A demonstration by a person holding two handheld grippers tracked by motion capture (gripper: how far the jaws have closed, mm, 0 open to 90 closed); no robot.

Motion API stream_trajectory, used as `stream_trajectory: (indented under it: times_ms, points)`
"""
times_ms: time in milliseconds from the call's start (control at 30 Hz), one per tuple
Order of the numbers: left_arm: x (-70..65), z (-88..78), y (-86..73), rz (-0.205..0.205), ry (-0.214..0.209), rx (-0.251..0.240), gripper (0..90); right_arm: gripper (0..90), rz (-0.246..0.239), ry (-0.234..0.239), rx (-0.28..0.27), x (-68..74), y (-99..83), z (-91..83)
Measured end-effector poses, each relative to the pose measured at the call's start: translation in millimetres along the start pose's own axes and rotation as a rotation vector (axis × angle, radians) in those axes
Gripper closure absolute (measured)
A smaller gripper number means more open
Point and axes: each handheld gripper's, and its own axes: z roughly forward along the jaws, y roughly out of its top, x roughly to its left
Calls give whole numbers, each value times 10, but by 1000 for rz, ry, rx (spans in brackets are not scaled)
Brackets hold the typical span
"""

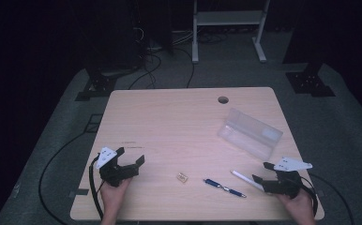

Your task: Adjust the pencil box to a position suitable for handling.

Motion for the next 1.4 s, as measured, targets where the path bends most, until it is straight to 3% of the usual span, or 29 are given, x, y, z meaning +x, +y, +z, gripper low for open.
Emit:
stream_trajectory:
  times_ms: [233, 400, 567, 767, 1100, 1400]
  points:
    - [6, -41, -4, -4, -1, -13, 34, 299, 18, 3, -16, -39, 4, -9]
    - [-14, -36, -1, 4, -17, -8, 34, 291, -12, -9, -22, -6, 112, -32]
    - [-25, -39, 2, 3, -18, -12, 34, 290, -8, -11, -27, -40, 157, -28]
    - [27, -70, -6, -17, 1, -19, 34, 281, 3, 9, -13, -102, 239, 26]
    - [25, -77, -1, -11, -3, -22, 34, 274, 0, 0, -11, -160, 427, 42]
    - [27, -70, -2, -12, 2, -20, 34, 274, 5, 11, 16, -255, 563, 172]
